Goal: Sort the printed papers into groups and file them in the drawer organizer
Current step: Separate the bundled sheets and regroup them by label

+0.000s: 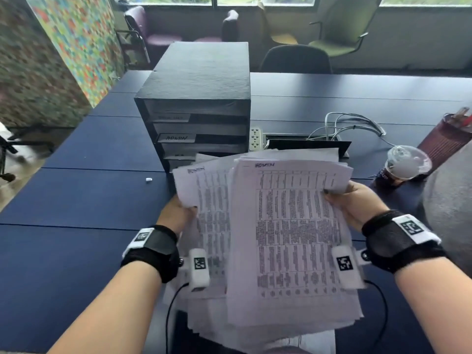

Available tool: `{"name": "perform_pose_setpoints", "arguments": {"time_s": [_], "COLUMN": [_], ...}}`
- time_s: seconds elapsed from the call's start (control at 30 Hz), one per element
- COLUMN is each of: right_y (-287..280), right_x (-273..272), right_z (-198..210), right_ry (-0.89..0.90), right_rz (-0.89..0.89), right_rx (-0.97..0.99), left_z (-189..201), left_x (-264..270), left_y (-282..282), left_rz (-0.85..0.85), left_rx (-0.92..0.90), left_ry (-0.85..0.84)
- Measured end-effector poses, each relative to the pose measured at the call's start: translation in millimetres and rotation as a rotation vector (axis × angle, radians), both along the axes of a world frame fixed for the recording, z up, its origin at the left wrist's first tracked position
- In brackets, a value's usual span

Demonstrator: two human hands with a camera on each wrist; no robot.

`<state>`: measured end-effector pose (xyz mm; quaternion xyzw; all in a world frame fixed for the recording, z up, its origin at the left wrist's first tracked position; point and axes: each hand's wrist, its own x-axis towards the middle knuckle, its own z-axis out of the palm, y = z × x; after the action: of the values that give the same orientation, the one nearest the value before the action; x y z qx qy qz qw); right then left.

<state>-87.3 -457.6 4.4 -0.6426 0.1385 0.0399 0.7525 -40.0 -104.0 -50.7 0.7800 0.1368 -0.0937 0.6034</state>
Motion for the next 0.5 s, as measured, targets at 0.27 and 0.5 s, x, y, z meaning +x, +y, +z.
{"name": "perform_pose_setpoints", "arguments": {"time_s": [0.27,0.5], "right_y": [20.4,15.6], "right_x": [-1.3,-3.0], "right_z": [-55.7,-113.7], "right_ry": [0.167,0.408], "right_rz": [-0.145,-0.148], "right_rx": [-0.380,-0.251], "left_z": [-69.1,-27.4], "left_x": [-9.8,-36.7], "left_y": [-31.2,-56.3], "left_rz": [-0.233,-0.088], "left_rx": [0.005,-0.167], "left_ry": [0.111,0.115]}}
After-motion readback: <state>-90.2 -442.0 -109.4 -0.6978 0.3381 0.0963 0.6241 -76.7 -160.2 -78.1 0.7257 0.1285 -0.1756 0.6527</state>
